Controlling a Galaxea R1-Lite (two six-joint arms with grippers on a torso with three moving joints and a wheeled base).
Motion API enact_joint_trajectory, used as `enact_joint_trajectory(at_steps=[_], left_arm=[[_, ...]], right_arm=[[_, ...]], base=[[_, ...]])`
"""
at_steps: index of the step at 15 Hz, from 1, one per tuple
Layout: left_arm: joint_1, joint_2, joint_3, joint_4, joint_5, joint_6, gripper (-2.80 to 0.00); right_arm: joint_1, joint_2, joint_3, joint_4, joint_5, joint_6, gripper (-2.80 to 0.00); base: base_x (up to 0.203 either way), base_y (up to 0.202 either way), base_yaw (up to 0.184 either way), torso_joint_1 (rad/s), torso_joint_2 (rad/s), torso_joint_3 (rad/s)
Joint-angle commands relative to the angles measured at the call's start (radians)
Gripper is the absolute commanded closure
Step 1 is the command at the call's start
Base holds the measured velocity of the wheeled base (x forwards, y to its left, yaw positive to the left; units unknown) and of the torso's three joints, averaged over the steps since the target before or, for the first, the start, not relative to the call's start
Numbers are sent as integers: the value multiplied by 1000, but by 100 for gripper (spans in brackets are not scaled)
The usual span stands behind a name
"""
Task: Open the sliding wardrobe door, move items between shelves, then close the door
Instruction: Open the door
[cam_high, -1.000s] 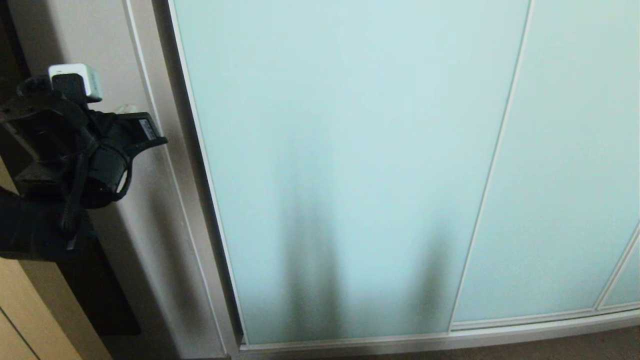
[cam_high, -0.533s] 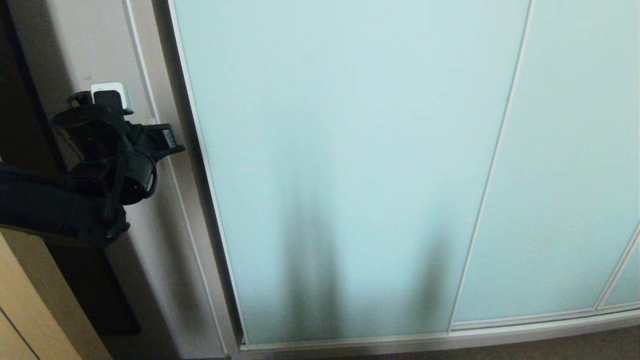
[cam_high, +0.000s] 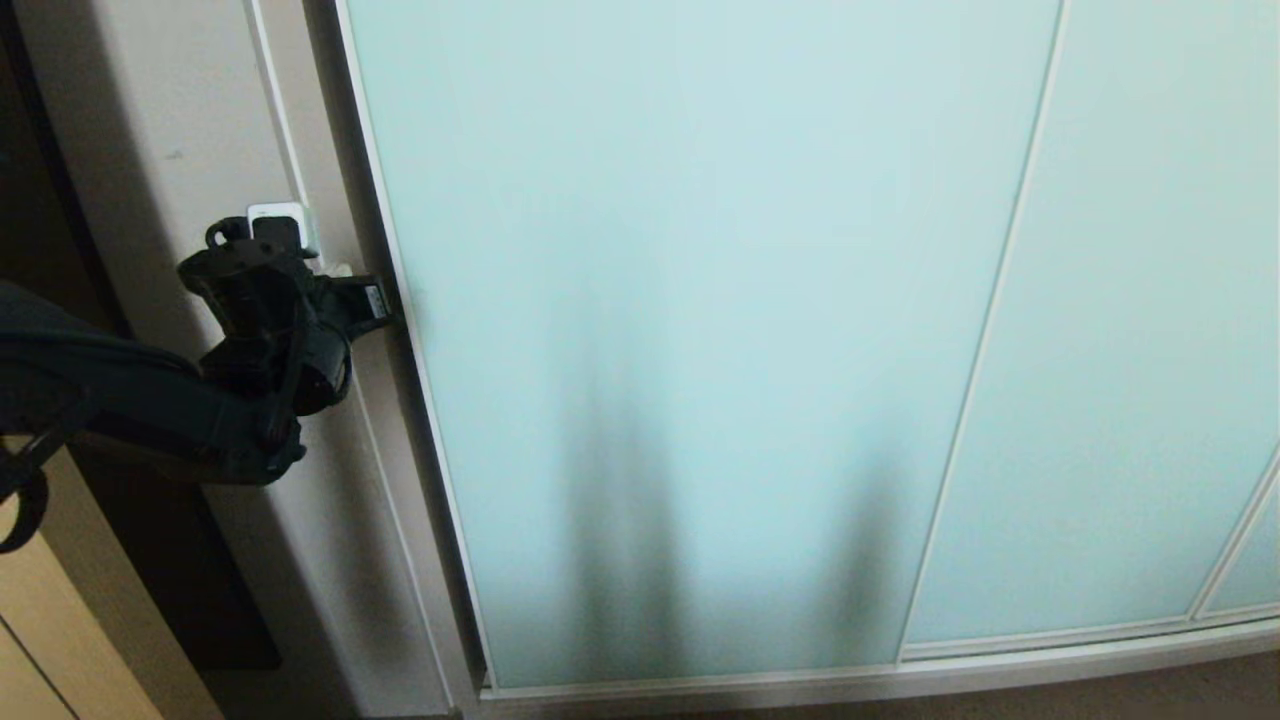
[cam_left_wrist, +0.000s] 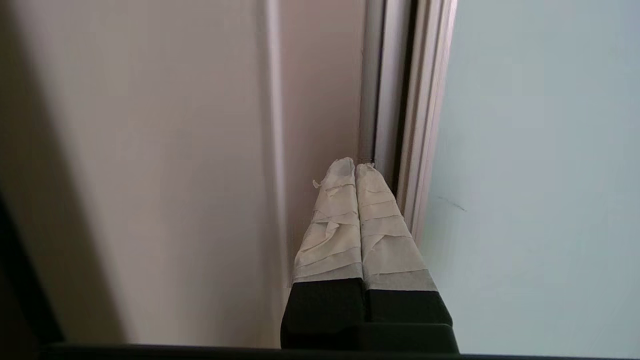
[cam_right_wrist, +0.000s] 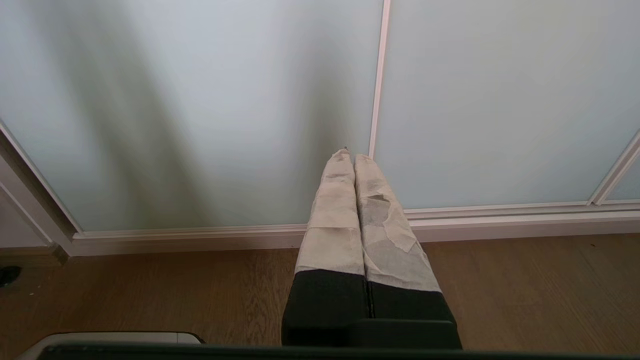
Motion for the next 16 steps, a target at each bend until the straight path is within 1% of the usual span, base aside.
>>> enact_joint_trajectory(at_steps=[1, 11, 13, 16], left_arm=[[1, 47, -47, 16, -7, 0, 0], [6, 171, -154, 35, -13, 0, 0], [12, 186, -172, 43, -32, -1, 0], [13, 209, -182, 41, -40, -2, 0]], right_arm=[[0, -2, 0, 1, 0, 0, 0], [0, -2, 0, 1, 0, 0, 0], [0, -2, 0, 1, 0, 0, 0], [0, -2, 0, 1, 0, 0, 0]], base=[[0, 0, 0, 0, 0, 0], [0, 0, 0, 0, 0, 0], [0, 0, 0, 0, 0, 0], [0, 0, 0, 0, 0, 0]])
